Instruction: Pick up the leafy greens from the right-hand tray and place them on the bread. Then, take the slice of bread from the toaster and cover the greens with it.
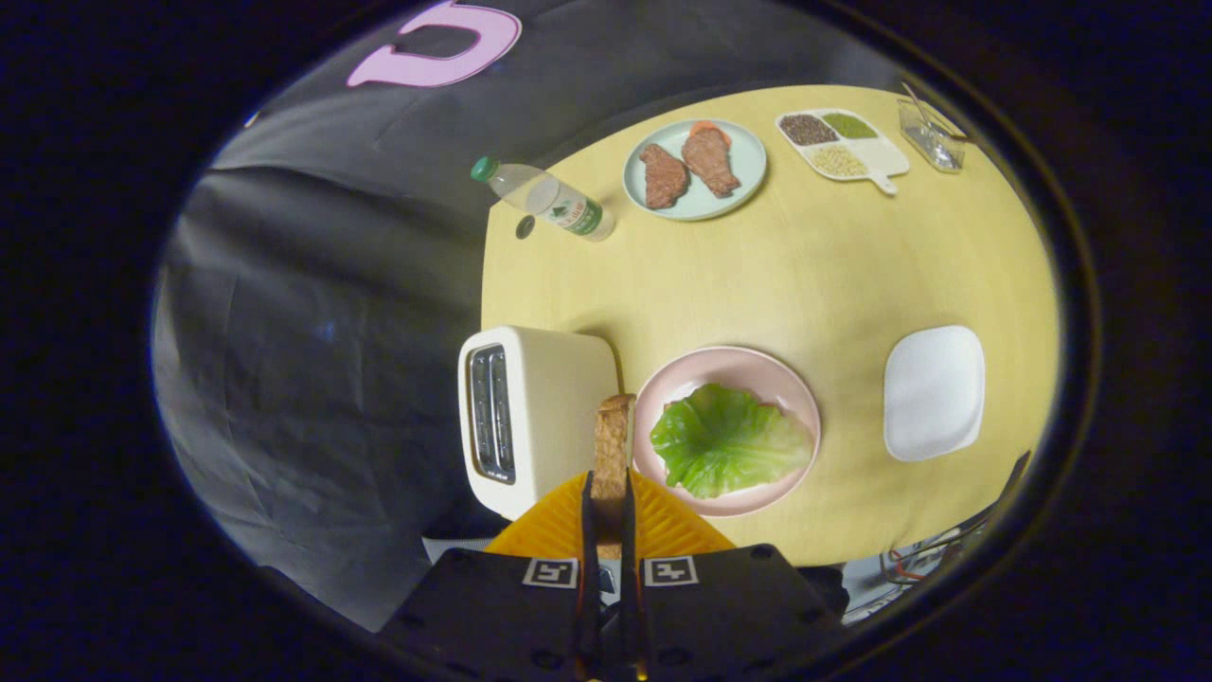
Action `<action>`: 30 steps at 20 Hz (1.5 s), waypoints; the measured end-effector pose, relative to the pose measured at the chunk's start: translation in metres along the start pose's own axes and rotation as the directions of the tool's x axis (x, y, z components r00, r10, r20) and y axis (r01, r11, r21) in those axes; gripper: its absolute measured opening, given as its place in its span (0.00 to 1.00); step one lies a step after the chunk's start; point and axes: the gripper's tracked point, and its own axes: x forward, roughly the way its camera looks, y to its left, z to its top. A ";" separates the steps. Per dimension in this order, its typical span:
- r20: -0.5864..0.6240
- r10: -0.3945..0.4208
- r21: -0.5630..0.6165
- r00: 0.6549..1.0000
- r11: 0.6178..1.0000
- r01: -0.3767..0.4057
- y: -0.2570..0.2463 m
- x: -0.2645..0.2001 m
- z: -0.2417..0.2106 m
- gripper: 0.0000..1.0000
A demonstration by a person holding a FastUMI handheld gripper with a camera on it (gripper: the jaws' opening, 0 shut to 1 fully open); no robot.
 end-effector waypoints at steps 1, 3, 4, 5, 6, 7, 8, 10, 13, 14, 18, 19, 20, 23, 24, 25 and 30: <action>0.004 0.019 -0.002 1.000 1.000 -0.019 -0.007 0.007 -0.001 0.11; 0.021 0.047 -0.012 0.999 0.999 -0.047 -0.021 0.018 -0.002 0.11; 0.018 0.052 -0.014 0.998 0.999 -0.052 -0.028 0.024 -0.005 0.11; 0.013 0.065 -0.008 0.998 0.998 -0.065 -0.034 0.031 -0.009 0.11; -0.008 0.076 -0.006 0.997 0.997 -0.076 -0.039 0.035 -0.016 0.11; -0.024 0.090 -0.010 0.996 0.996 -0.090 -0.042 0.040 -0.021 0.11; -0.034 0.093 -0.025 0.995 0.995 -0.094 -0.046 0.045 -0.024 0.11; -0.030 0.076 -0.062 0.997 0.995 -0.078 -0.057 0.053 -0.027 0.11; -0.010 0.065 -0.070 0.998 0.995 -0.066 -0.067 0.061 -0.022 0.11; -0.008 0.054 -0.076 0.999 0.996 -0.054 -0.073 0.064 -0.023 0.11; -0.002 -0.012 -0.143 1.000 0.990 0.012 -0.097 0.073 -0.027 0.12; 0.007 -0.024 -0.161 1.000 0.987 0.024 -0.101 0.073 -0.027 0.13; 0.017 -0.036 -0.172 0.999 0.984 0.039 -0.105 0.074 -0.026 0.14; 0.037 -0.059 -0.203 0.998 0.977 0.065 -0.109 0.076 -0.027 0.17; 0.045 -0.072 -0.223 0.996 0.972 0.080 -0.112 0.075 -0.028 0.19; 0.055 -0.093 -0.241 0.994 0.965 0.103 -0.116 0.077 -0.028 0.19; 0.123 -0.118 -0.311 0.985 0.938 0.151 -0.120 0.072 -0.027 0.41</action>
